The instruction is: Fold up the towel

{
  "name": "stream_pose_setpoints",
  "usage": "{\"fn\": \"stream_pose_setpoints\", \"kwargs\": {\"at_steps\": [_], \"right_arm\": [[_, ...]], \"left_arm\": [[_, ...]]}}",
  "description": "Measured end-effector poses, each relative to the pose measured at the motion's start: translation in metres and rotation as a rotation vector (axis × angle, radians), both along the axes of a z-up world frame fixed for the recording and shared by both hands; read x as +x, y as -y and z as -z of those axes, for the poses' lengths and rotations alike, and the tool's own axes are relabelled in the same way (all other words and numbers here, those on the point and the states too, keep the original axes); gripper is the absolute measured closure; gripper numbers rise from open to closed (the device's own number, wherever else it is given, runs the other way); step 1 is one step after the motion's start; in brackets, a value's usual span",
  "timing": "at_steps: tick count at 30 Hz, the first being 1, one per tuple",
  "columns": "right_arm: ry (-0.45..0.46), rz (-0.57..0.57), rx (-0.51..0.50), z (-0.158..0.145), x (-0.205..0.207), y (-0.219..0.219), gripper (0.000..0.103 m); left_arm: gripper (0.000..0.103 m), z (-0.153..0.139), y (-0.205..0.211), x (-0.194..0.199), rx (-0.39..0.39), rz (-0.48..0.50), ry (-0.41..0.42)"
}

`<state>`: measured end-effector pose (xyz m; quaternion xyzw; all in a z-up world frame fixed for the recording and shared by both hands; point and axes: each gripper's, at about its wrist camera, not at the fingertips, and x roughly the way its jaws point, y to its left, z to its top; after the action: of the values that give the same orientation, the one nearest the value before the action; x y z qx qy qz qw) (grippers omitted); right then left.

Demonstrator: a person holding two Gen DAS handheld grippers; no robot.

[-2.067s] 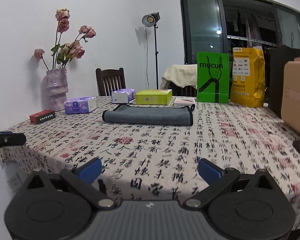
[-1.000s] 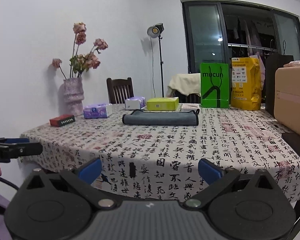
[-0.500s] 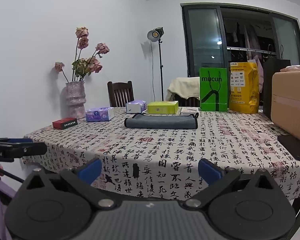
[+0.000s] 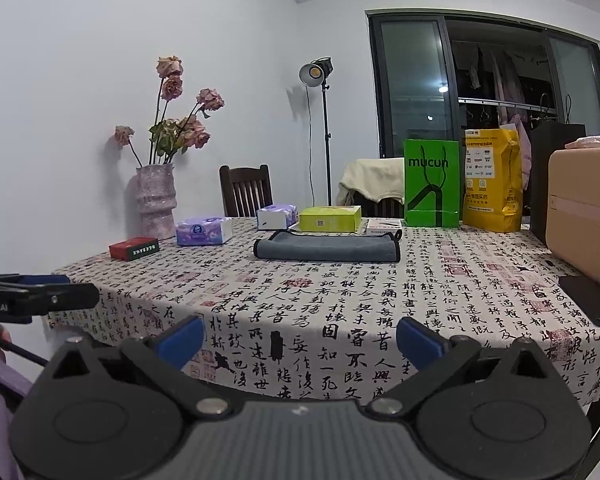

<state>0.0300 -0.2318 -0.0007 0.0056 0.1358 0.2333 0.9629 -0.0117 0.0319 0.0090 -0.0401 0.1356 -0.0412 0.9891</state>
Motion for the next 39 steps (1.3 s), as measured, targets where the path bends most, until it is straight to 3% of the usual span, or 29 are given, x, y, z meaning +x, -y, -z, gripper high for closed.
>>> {"fn": "stream_pose_setpoints", "kwargs": {"at_steps": [39], "right_arm": [[0.015, -0.008, -0.012, -0.0034, -0.0016, -0.0014, 0.0]], "left_arm": [[0.0, -0.0016, 0.0004, -0.0014, 0.004, 0.002, 0.012]]}}
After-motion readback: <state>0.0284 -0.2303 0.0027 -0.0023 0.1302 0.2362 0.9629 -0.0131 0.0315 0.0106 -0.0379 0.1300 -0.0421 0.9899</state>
